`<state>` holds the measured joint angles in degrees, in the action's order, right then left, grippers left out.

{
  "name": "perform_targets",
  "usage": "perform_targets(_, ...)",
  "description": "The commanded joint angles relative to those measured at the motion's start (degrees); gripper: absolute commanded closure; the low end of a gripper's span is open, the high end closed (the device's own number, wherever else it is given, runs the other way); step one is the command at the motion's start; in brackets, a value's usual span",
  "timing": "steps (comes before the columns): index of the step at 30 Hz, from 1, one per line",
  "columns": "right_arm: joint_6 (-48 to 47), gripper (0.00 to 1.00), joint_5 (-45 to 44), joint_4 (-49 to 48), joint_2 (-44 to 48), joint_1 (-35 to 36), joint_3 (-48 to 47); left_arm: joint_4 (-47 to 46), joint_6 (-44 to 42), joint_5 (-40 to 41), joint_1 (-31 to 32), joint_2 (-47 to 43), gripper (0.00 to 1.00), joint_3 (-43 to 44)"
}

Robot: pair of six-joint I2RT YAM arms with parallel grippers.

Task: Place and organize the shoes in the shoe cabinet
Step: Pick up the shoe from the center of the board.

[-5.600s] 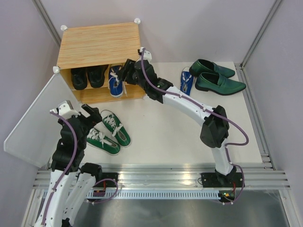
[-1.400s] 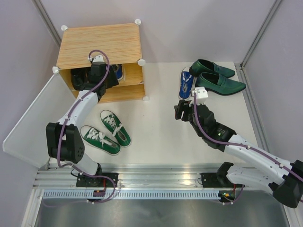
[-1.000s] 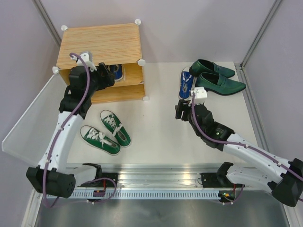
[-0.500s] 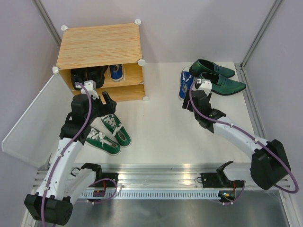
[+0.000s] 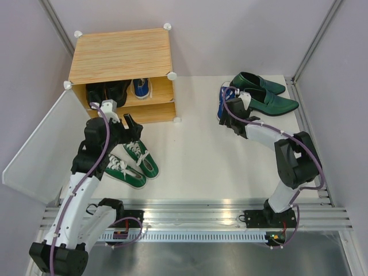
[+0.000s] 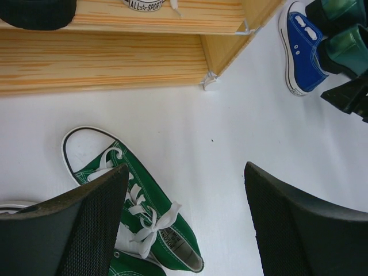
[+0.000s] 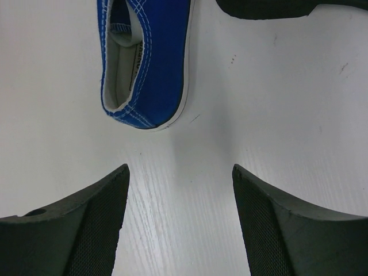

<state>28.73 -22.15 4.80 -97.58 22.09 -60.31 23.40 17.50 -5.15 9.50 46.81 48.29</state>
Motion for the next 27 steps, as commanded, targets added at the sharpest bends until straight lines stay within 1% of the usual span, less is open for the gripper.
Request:
perform_targets(1,-0.6,0.24,1.6,-1.6,-2.4,-1.9,-4.5,-2.8,-0.1,-2.6,0.3,-0.4,0.16,-0.1)
perform_targets(5,-2.1,0.27,3.1,-2.2,-6.2,-2.5,-8.0,-2.9,0.2,-3.5,0.3,-0.2,0.16,0.0)
perform_targets(10,-4.0,0.28,3.4,-2.1,-9.7,-2.4,-13.2,-3.0,0.1,-3.0,0.3,-0.8,0.16,0.0)
perform_targets(13,-4.0,0.32,4.4,-2.1,-12.4,-2.6,-15.5,-3.0,0.2,-3.4,0.3,-0.8,0.16,0.0)
perform_targets(14,-4.0,0.35,4.6,-2.0,-13.5,-2.5,-15.8,-3.0,0.2,-3.5,0.3,-0.8,0.16,0.0)
perform_targets(16,-3.5,0.37,4.9,-2.1,-14.7,-2.6,-16.2,-3.1,0.3,-3.7,0.3,-0.8,0.16,-0.1)
perform_targets(18,-3.4,0.41,5.3,-2.1,-15.4,-2.6,-16.3,-3.1,0.3,-3.9,0.3,-0.6,0.16,-0.1)
perform_targets(20,-3.3,0.45,5.6,-1.9,-15.0,-2.6,-16.0,-3.3,0.3,-4.1,0.3,-0.5,0.16,-0.1)
perform_targets(21,-3.2,0.46,5.8,-2.0,-14.6,-2.6,-15.1,-3.2,0.4,-4.3,0.3,-0.5,0.16,-0.1)
perform_targets(24,-2.5,0.45,7.4,-2.0,-11.7,-2.7,-12.8,-3.3,0.5,-4.4,0.3,-0.6,0.16,-0.1)
perform_targets(27,-1.7,0.41,9.7,-2.2,-8.1,-2.4,-10.4,-3.4,0.6,-4.6,0.3,-0.7,0.16,-0.1)
